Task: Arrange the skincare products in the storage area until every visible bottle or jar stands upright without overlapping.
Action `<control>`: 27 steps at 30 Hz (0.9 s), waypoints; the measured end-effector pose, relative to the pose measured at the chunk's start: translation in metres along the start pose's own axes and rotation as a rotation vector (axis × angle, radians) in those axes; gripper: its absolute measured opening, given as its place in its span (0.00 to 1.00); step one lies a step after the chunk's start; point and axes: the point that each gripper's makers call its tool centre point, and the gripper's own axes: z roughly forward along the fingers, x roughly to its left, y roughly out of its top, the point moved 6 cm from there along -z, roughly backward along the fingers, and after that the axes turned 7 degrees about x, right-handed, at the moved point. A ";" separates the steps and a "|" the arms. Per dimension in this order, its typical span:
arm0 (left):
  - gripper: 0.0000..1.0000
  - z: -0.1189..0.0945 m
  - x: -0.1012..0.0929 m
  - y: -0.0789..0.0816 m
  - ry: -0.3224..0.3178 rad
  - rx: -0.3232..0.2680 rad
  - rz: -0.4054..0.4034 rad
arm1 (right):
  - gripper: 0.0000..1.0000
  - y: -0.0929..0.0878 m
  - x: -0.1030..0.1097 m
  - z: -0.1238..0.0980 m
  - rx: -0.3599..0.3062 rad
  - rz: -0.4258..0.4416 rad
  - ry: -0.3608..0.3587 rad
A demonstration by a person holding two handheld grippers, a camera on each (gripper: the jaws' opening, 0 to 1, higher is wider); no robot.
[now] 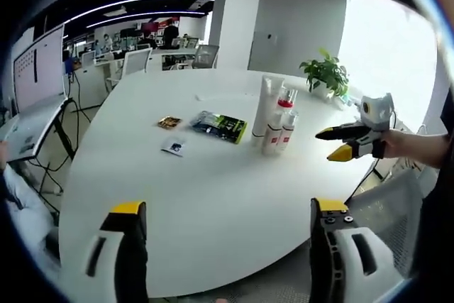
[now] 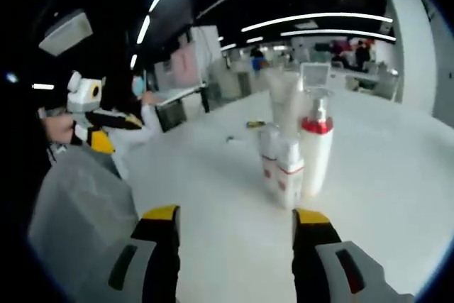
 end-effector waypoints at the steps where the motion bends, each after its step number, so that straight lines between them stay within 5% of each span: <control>1: 0.91 -0.002 0.001 -0.001 0.000 -0.002 0.000 | 0.61 0.002 0.003 -0.002 -0.005 0.007 -0.005; 8: 0.92 -0.014 0.002 0.000 -0.008 -0.036 -0.003 | 0.68 0.003 0.025 -0.015 -0.018 0.026 -0.038; 16: 0.92 -0.018 -0.005 0.001 -0.042 -0.031 0.043 | 0.81 0.003 0.032 -0.035 -0.067 0.163 -0.124; 27: 0.91 -0.031 0.000 0.004 -0.065 -0.049 0.065 | 0.93 0.010 0.044 -0.059 -0.134 0.198 -0.167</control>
